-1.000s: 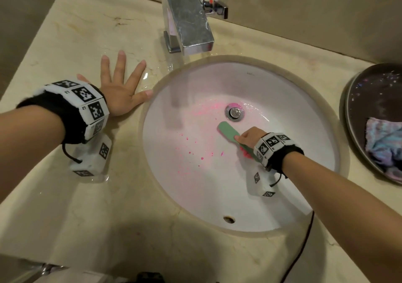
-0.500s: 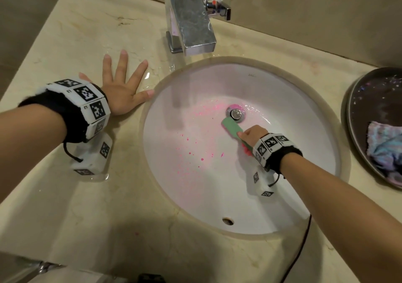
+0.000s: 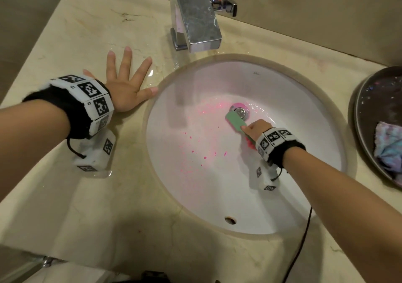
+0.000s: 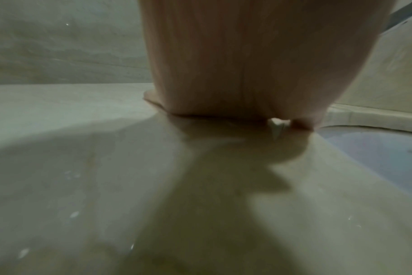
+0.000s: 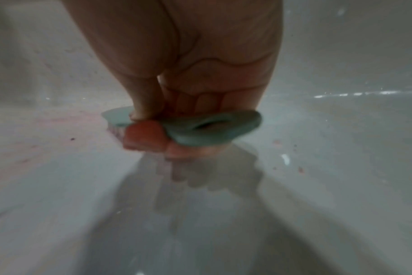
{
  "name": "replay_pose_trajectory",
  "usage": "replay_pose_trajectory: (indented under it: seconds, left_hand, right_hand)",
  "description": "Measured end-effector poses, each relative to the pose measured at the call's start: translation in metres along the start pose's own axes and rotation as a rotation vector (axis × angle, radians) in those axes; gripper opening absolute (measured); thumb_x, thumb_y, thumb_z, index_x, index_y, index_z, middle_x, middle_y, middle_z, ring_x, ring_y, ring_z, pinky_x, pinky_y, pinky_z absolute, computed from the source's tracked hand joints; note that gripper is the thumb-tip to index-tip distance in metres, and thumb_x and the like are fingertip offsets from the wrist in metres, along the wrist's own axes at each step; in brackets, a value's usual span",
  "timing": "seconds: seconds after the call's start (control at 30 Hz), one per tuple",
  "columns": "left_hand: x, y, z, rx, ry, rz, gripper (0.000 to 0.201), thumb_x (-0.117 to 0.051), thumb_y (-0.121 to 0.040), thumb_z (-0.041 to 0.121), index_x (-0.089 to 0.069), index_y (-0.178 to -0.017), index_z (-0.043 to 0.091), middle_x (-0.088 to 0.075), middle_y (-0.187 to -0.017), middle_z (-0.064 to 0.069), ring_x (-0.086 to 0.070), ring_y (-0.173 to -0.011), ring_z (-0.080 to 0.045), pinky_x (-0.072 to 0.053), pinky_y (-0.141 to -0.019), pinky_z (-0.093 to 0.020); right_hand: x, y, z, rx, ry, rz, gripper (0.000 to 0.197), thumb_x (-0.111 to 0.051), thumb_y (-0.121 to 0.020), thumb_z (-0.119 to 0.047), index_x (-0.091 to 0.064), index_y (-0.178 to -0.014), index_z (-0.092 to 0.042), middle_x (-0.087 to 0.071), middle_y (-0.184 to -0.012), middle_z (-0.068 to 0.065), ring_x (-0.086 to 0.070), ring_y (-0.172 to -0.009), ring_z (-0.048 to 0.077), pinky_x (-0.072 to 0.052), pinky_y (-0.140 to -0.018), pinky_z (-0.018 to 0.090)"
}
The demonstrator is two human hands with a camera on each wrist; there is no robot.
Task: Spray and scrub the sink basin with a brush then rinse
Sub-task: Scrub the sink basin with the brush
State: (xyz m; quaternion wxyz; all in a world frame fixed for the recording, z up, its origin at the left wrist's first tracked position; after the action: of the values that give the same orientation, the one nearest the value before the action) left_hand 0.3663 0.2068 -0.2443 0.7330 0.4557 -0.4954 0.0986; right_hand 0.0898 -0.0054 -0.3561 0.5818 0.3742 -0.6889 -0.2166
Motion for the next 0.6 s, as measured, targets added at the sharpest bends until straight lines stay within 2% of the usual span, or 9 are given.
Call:
replay_pose_trajectory:
  seconds: [0.07,0.13,0.23,0.37,0.5,0.57,0.6]
  left_hand:
    - [0.000,0.000,0.000,0.004,0.002,0.001,0.067,-0.022,-0.087,0.070,0.015,-0.140,0.054,0.033,-0.151,0.010,0.027,-0.141,-0.025,0.008,-0.102,-0.070]
    - [0.000,0.000,0.000,0.008,-0.002,0.003,0.067,-0.022,-0.087,0.070,0.015,-0.140,0.054,0.033,-0.151,0.011,0.026,-0.141,-0.025,0.007,-0.102,-0.070]
    - [0.000,0.001,0.001,0.004,0.002,0.000,0.067,-0.022,-0.087,0.070,0.015,-0.140,0.054,0.033,-0.150,0.011,0.027,-0.141,-0.024,0.008,-0.102,-0.070]
    - [0.000,0.001,0.001,0.000,0.003,0.000,0.067,-0.022,-0.086,0.070,0.016,-0.140,0.054,0.032,-0.151,0.010,0.027,-0.140,-0.024,0.007,-0.101,-0.071]
    - [0.001,0.002,0.001,0.001,0.010,-0.003,0.067,-0.022,-0.086,0.070,0.016,-0.140,0.054,0.033,-0.151,0.010,0.027,-0.140,-0.024,0.008,-0.102,-0.071]
    - [0.001,0.002,0.001,0.002,0.011,0.001,0.067,-0.022,-0.086,0.070,0.015,-0.140,0.054,0.032,-0.151,0.010,0.027,-0.141,-0.024,0.008,-0.101,-0.071]
    - [0.001,0.002,0.002,0.001,0.009,0.002,0.067,-0.022,-0.086,0.070,0.015,-0.140,0.054,0.032,-0.151,0.010,0.027,-0.141,-0.024,0.007,-0.101,-0.071]
  right_hand:
    - [-0.004,-0.001,-0.013,0.003,-0.117,-0.005,0.034,-0.053,-0.092,-0.034,-0.063,-0.078,-0.005,-0.061,-0.064,0.007,-0.058,-0.060,0.023,-0.053,-0.076,0.035]
    - [-0.020,0.002,-0.029,0.029,-0.122,-0.061,0.032,-0.052,-0.093,-0.033,-0.060,-0.077,-0.007,-0.060,-0.066,0.006,-0.057,-0.062,0.022,-0.053,-0.080,0.036]
    - [-0.042,0.010,-0.034,0.094,-0.026,-0.158,0.033,-0.050,-0.095,-0.035,-0.062,-0.081,-0.007,-0.061,-0.069,0.007,-0.057,-0.062,0.022,-0.053,-0.081,0.035]
    - [-0.027,0.011,-0.006,0.077,0.100,-0.134,0.036,-0.050,-0.094,-0.037,-0.062,-0.073,-0.010,-0.062,-0.066,0.006,-0.058,-0.060,0.022,-0.053,-0.081,0.032]
    - [-0.013,0.002,-0.022,0.103,0.097,-0.031,0.041,-0.048,-0.094,-0.039,-0.066,-0.087,-0.003,-0.068,-0.084,0.015,-0.063,-0.075,0.027,-0.053,-0.089,0.038]
    - [-0.026,0.001,-0.035,0.139,0.068,-0.065,0.039,-0.048,-0.094,-0.038,-0.064,-0.087,-0.004,-0.069,-0.093,0.019,-0.064,-0.082,0.028,-0.052,-0.090,0.041]
    - [-0.032,0.003,-0.036,0.149,0.070,-0.090,0.037,-0.048,-0.094,-0.038,-0.063,-0.084,-0.006,-0.069,-0.091,0.018,-0.064,-0.081,0.028,-0.052,-0.090,0.041]
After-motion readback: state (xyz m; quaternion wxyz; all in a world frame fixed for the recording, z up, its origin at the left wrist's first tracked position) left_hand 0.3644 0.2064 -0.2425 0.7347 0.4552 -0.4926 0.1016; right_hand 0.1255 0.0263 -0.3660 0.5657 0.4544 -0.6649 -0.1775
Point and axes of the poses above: each hand's wrist, its own y-axis away from the middle knuckle, its own x-axis out of the back of the hand, z = x × y, the point moved 9 cm from there along -y, towards the middle knuckle
